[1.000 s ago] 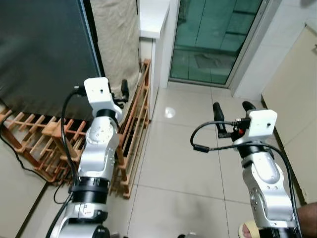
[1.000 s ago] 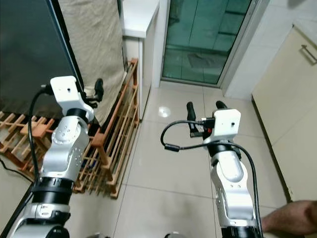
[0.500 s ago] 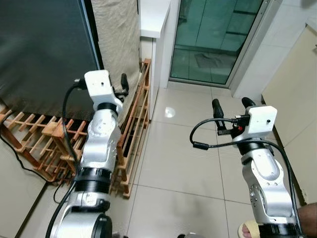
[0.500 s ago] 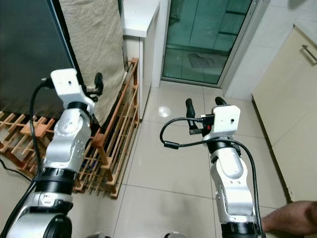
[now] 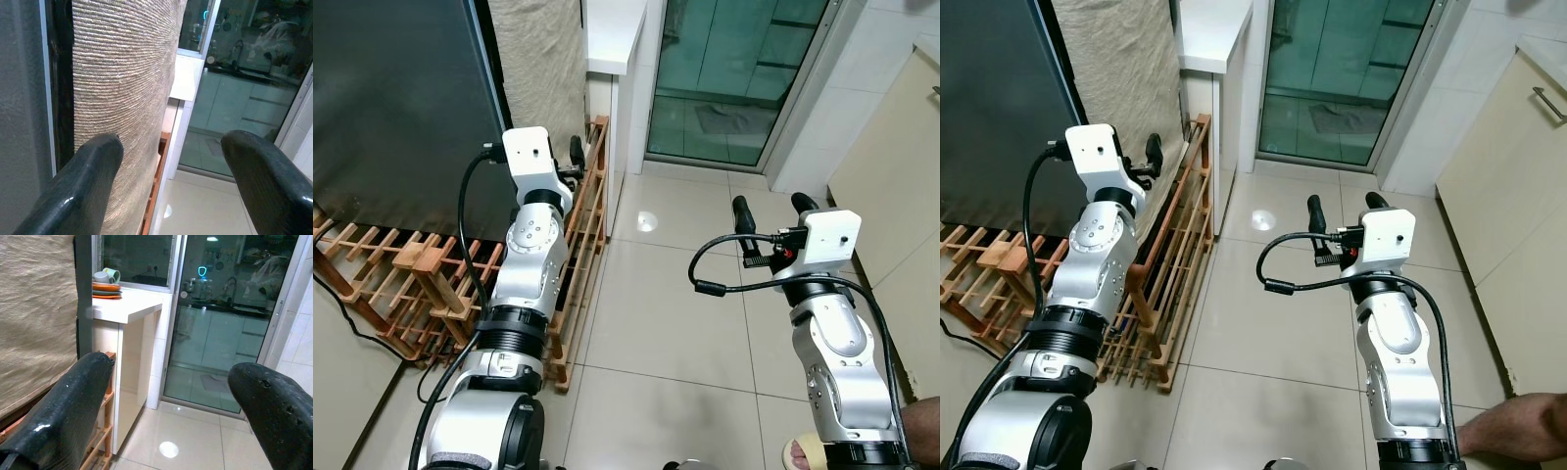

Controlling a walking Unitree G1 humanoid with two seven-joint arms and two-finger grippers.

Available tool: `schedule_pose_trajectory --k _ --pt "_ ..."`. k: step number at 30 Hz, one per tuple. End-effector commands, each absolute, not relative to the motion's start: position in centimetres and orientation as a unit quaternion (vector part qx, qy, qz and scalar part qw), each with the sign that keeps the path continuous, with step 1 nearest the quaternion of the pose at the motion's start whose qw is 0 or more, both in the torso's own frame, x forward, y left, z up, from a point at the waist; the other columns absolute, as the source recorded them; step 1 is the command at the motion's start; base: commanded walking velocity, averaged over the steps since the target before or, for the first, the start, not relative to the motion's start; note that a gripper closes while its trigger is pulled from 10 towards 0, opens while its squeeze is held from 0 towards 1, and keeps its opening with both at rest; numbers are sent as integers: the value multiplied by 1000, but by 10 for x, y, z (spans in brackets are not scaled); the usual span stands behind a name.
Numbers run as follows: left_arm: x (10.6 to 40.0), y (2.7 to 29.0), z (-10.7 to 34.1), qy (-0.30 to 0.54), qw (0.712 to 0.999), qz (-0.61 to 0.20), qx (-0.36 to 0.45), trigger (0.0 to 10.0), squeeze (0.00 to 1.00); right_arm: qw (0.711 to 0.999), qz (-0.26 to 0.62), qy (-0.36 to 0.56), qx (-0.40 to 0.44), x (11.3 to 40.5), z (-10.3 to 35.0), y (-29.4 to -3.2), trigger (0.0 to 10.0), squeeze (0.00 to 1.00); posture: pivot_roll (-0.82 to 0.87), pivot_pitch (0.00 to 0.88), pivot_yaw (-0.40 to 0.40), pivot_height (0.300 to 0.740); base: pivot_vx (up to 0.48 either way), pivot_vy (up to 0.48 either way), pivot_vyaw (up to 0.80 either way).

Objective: Restocking fridge

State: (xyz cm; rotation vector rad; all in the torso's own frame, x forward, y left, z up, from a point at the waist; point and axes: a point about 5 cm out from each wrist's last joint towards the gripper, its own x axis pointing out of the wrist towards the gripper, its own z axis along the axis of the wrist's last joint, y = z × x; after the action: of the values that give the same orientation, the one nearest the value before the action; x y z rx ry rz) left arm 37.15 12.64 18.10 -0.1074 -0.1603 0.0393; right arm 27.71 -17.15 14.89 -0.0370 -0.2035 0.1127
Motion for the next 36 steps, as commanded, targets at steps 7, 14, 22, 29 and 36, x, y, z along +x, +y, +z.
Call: schedule_pose_trajectory --k 7,14,22,29,36 --pt "338 151 180 -98 995 -11 -33 10000 0 993 45 -112 -16 270 154 -176 10000 0 -98 0 -15 740 0 0 0" --pt "316 198 187 -106 990 97 4 10000 0 993 57 -103 -8 277 148 -171 10000 0 -28 0 -40 740 0 0 0" --pt "334 189 181 -84 989 119 15 10000 0 991 77 -109 -6 291 153 -161 10000 0 -19 0 -68 740 0 0 0" --pt "344 164 181 -73 994 81 2 10000 0 990 82 -113 -11 295 156 -161 10000 0 -41 0 -85 740 0 0 0" --pt "361 146 181 -68 995 71 -1 10000 0 989 87 -114 -18 292 156 -161 10000 0 -77 0 -85 740 0 0 0"
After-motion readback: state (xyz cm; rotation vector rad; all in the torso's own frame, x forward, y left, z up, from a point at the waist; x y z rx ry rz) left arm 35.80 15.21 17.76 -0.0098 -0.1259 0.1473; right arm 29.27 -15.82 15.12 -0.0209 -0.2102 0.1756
